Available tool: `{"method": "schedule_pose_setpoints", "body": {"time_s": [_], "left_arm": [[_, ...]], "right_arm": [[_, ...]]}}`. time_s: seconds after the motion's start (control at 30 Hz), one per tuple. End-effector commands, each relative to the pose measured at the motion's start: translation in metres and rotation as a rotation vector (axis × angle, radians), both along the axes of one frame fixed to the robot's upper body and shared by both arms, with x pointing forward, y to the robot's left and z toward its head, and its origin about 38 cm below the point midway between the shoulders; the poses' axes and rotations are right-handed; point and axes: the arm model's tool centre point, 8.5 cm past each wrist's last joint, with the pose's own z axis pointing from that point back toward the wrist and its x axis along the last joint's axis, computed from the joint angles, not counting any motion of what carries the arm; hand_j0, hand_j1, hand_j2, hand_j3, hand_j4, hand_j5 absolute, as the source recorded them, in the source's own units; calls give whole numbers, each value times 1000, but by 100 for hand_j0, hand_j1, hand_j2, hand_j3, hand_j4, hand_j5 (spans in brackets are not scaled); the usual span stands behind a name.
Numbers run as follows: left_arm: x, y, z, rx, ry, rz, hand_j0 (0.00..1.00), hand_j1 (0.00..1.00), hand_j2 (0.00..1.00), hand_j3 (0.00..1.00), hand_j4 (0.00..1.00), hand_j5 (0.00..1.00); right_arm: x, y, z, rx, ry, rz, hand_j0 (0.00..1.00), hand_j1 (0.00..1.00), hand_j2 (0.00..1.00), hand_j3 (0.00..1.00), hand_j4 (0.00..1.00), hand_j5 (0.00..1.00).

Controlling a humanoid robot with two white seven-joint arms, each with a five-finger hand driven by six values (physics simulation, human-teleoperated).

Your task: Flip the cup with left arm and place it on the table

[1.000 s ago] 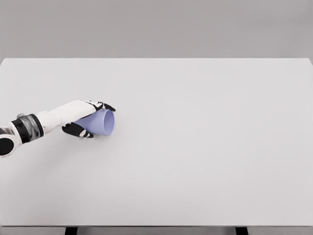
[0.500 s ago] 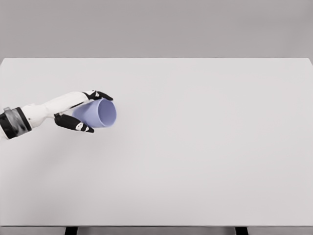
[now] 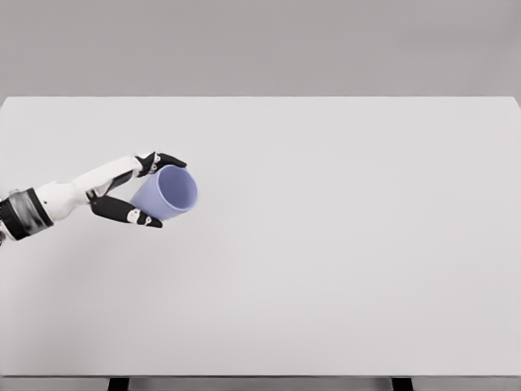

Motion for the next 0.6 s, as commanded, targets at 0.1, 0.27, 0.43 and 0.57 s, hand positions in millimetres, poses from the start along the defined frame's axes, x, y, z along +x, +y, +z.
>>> {"method": "schedule_pose_setpoints", "body": {"time_s": [0.1,0.27,0.43,0.57], "left_arm": [[0,-4,-22,-128,176,-88,73,73,73,73,73,73],[17,0,-30,-250,232,-34,73,73,73,73,73,73],[38,8,-30,-378,258,55,73,73,73,73,73,73],[42,3,-37,-408,272,68,73,73,73,73,73,73]], "right_arm": [[0,0,0,0,0,0,100,100,100,100,100,100],[0,0,0,0,0,0,100,100,100,100,100,100],[0,0,0,0,0,-2,100,100,100,100,100,100],[0,0,0,0,0,0,100,100,100,100,100,100]]}}
